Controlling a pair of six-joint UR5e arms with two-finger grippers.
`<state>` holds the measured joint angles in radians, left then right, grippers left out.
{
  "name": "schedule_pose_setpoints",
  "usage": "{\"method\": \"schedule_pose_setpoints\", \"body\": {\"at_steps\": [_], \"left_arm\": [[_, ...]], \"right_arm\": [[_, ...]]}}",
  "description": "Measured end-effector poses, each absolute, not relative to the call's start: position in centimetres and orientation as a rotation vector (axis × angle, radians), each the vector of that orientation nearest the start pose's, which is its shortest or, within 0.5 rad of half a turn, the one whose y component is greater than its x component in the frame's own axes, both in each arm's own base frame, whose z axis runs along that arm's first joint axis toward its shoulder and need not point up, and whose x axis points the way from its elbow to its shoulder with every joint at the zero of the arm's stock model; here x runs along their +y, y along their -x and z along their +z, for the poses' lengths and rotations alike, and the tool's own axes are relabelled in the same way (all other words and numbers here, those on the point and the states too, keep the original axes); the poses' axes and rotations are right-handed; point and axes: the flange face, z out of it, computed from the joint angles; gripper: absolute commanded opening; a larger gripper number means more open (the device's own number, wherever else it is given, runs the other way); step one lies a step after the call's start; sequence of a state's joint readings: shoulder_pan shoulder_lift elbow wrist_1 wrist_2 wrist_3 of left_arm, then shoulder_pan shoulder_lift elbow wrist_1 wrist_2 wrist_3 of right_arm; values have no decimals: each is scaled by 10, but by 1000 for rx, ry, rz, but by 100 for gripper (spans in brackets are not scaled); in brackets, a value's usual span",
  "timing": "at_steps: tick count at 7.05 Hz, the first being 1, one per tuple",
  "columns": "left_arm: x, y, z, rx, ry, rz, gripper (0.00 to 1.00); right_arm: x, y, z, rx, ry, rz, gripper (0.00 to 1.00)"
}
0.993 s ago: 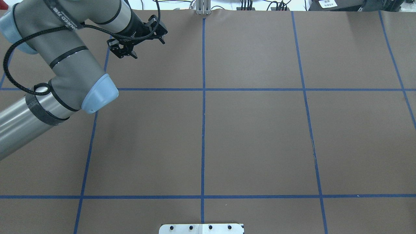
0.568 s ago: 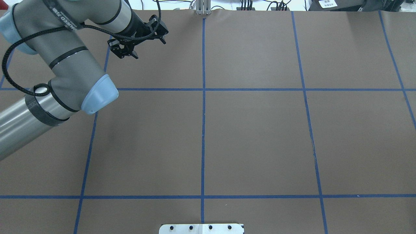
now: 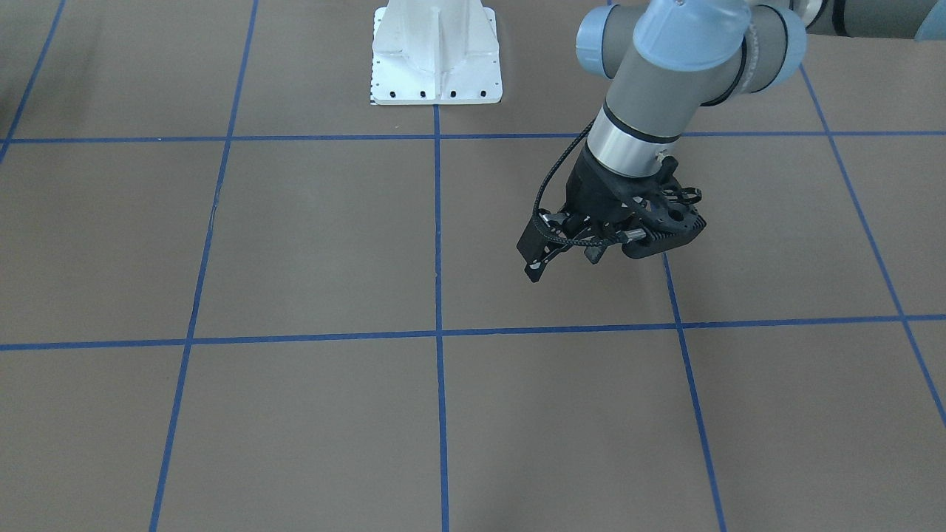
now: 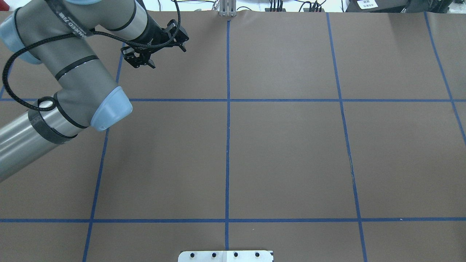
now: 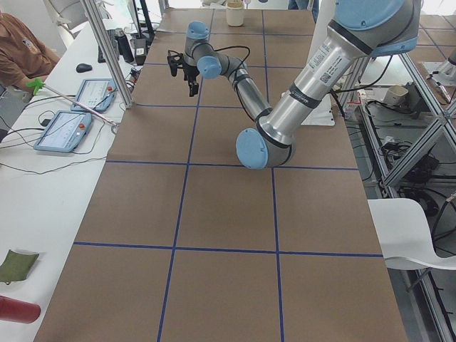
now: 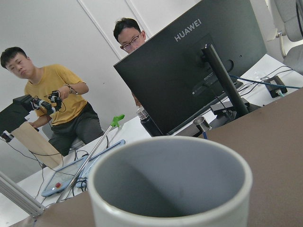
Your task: Left arm hands cup to right arm to dump lemon
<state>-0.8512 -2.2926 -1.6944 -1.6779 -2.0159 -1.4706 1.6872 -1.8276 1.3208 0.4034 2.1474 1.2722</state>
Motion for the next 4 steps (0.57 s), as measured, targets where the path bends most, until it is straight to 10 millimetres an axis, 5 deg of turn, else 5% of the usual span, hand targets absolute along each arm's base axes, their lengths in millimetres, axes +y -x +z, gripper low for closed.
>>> {"method": "schedule_pose_setpoints", "body": {"at_steps": [4], "left_arm": [[-559, -381, 181, 1047, -67, -456, 100]], "right_arm": [[-428, -109, 522, -970, -921, 505, 5]]}}
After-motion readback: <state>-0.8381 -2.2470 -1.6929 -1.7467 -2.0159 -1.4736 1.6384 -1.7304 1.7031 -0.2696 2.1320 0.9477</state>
